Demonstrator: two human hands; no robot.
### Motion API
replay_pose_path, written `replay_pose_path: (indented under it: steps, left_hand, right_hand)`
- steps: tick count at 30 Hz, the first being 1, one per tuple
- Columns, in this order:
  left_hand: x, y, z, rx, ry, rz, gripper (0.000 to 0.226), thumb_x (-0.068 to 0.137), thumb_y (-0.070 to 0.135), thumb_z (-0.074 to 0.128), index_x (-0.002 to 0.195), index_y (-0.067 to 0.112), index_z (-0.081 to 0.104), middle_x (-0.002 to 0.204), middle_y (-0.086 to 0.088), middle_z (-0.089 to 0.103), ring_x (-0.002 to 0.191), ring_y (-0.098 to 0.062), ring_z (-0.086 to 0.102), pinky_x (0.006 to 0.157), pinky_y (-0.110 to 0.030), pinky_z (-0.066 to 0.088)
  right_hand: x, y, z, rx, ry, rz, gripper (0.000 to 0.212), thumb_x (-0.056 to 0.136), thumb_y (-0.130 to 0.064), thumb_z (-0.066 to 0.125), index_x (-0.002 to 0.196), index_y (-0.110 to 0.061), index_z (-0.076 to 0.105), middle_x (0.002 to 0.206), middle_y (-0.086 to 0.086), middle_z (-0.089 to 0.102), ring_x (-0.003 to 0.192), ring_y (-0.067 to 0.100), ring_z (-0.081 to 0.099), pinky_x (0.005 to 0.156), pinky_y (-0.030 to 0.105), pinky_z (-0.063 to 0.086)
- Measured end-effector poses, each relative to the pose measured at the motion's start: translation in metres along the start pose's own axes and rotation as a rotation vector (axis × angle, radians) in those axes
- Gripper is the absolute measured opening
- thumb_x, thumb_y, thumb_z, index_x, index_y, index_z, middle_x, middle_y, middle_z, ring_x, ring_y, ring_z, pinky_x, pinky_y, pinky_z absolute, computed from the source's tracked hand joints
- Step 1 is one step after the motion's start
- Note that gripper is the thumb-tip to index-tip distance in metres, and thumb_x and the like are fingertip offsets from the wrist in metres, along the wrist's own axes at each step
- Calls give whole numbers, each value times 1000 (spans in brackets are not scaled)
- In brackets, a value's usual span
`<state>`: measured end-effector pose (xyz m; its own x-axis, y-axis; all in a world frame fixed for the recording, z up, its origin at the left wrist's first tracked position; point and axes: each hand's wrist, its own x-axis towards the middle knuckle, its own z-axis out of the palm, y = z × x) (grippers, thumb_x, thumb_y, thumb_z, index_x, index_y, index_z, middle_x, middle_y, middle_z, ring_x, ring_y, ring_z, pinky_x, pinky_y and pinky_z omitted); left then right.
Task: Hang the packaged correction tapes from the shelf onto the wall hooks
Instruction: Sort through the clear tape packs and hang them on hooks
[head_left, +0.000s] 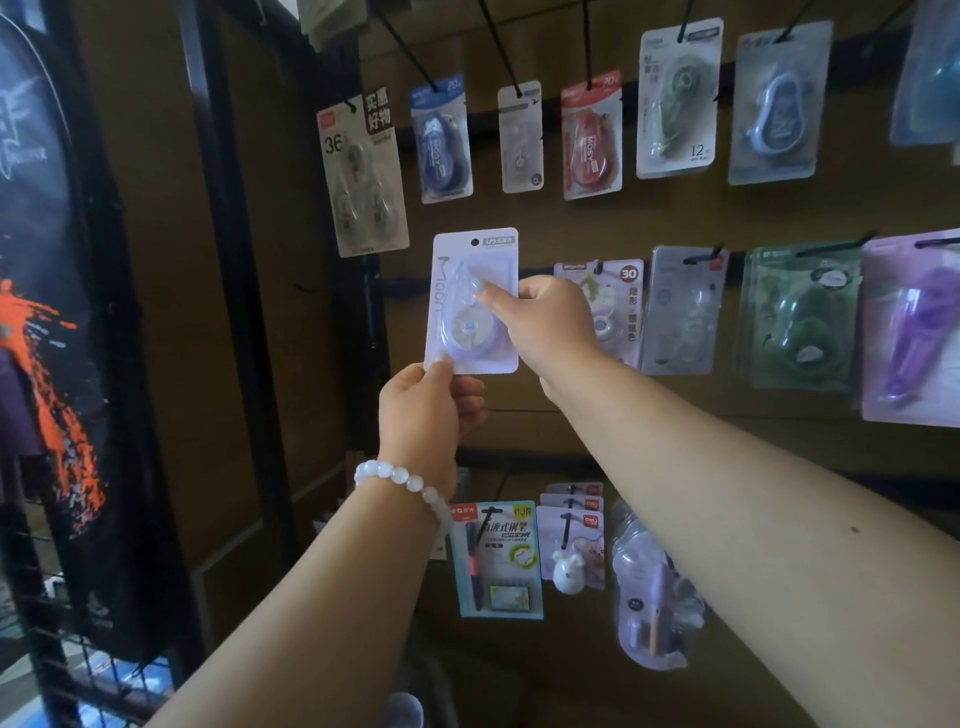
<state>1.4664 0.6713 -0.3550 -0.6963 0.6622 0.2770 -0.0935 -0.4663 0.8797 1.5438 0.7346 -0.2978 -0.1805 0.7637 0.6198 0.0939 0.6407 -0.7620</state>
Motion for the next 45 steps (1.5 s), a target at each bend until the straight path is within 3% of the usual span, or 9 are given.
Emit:
replay_pose_path:
  steps: [8, 10, 14, 18, 25, 28, 32, 39, 45]
  left_hand:
    - [-11, 0, 1, -28, -18, 65, 25, 102, 20, 47, 82, 13, 60, 47, 5, 58, 42, -6, 51, 54, -27, 49]
    - [-12, 2, 3, -23, -10, 76, 23, 102, 20, 48, 85, 14, 62, 50, 3, 58, 42, -6, 51, 55, -27, 49]
    - [-7, 7, 6, -21, 20, 73, 24, 102, 21, 49, 81, 15, 61, 52, 2, 58, 43, -8, 51, 58, -29, 49]
    - [-2, 7, 4, -60, 38, 36, 26, 101, 21, 50, 80, 13, 61, 47, 5, 57, 40, -6, 50, 55, -27, 49]
    - [-7, -10, -4, -57, 30, 22, 26, 102, 20, 48, 80, 13, 59, 47, 5, 56, 40, -6, 50, 54, -27, 48]
    - [-13, -18, -8, -63, 28, -2, 27, 102, 19, 48, 78, 12, 58, 52, 1, 55, 42, -8, 48, 51, -26, 48]
    - [-22, -27, -13, -21, 30, 11, 26, 103, 21, 47, 82, 13, 61, 48, 4, 57, 40, -7, 49, 50, -24, 46]
    - [-19, -14, -6, -30, 19, 62, 29, 103, 18, 46, 77, 13, 58, 48, 4, 55, 41, -8, 47, 54, -28, 47]
    - [-10, 4, 2, -23, 40, 98, 28, 102, 18, 47, 76, 16, 57, 46, 6, 56, 39, -6, 48, 53, -27, 46]
  right_hand:
    - [-6, 0, -4, 64, 101, 20, 45, 83, -38, 67, 88, 7, 68, 92, 22, 69, 88, 36, 65, 61, 34, 45]
    - [-6, -2, -5, 87, 105, 43, 44, 83, -35, 68, 90, 9, 67, 97, 24, 68, 91, 37, 64, 63, 38, 49]
    - [-3, -11, -5, 88, 75, 80, 31, 84, -35, 68, 73, -6, 64, 89, 12, 71, 88, 28, 68, 80, 45, 54]
    - [0, -15, 1, -15, 76, 26, 41, 83, -41, 67, 88, -1, 69, 87, 9, 71, 83, 24, 68, 77, 48, 57]
    - [-11, -1, 2, -21, 33, -1, 39, 84, -42, 66, 90, -4, 68, 81, 3, 69, 78, 20, 67, 75, 47, 57]
    - [-20, 7, 1, -47, 5, -10, 33, 86, -43, 63, 89, -10, 65, 69, -11, 58, 65, 11, 59, 74, 42, 57]
    - [-31, 18, -1, -29, -28, -18, 14, 87, -32, 63, 88, -18, 61, 72, -18, 56, 67, 6, 58, 73, 38, 57]
    - [-25, 5, -5, 12, -29, -19, 15, 86, -30, 63, 88, -16, 65, 74, -10, 60, 82, 16, 65, 76, 43, 57]
    - [-11, -10, -4, 75, -10, 9, 20, 86, -28, 65, 85, -9, 69, 72, -7, 63, 79, 15, 67, 78, 45, 56]
